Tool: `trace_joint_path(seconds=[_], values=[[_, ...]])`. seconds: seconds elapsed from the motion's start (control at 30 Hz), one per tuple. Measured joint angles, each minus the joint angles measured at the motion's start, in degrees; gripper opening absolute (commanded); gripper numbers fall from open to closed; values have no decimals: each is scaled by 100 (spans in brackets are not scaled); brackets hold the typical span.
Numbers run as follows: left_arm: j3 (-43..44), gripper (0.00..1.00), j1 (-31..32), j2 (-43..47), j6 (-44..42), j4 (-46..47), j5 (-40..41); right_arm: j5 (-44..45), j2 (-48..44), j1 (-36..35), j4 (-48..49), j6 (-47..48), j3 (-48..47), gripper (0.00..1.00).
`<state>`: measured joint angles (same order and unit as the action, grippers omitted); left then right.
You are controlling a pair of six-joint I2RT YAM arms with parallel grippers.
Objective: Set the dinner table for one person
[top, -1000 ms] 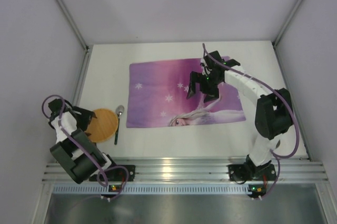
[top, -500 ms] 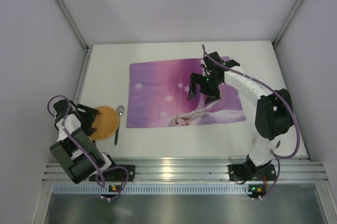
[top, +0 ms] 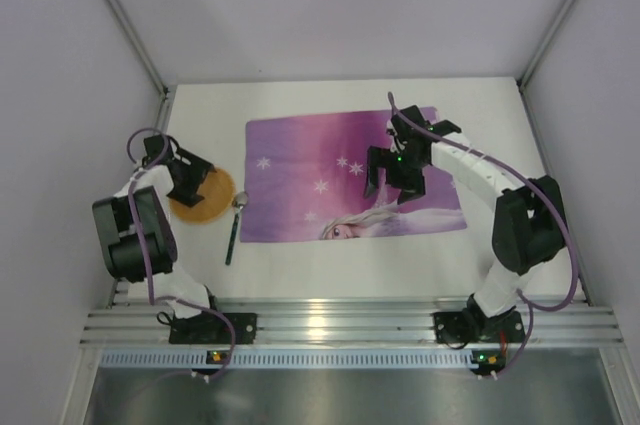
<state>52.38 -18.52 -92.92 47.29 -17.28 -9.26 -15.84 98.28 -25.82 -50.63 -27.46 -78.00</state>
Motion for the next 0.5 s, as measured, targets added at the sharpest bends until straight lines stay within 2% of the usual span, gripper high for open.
trace_joint_path(seconds=[0.3,0.4,0.5], values=[[2400,85,691,-1884,151,-31,186,22,-61,103,61,142,295,100],[2892,87,870,-2114,146,-214,127,15,-55,144,142,181,295,100],[3099,87,938,-1974,105,-426,116,9,15,177,205,195,280,100]])
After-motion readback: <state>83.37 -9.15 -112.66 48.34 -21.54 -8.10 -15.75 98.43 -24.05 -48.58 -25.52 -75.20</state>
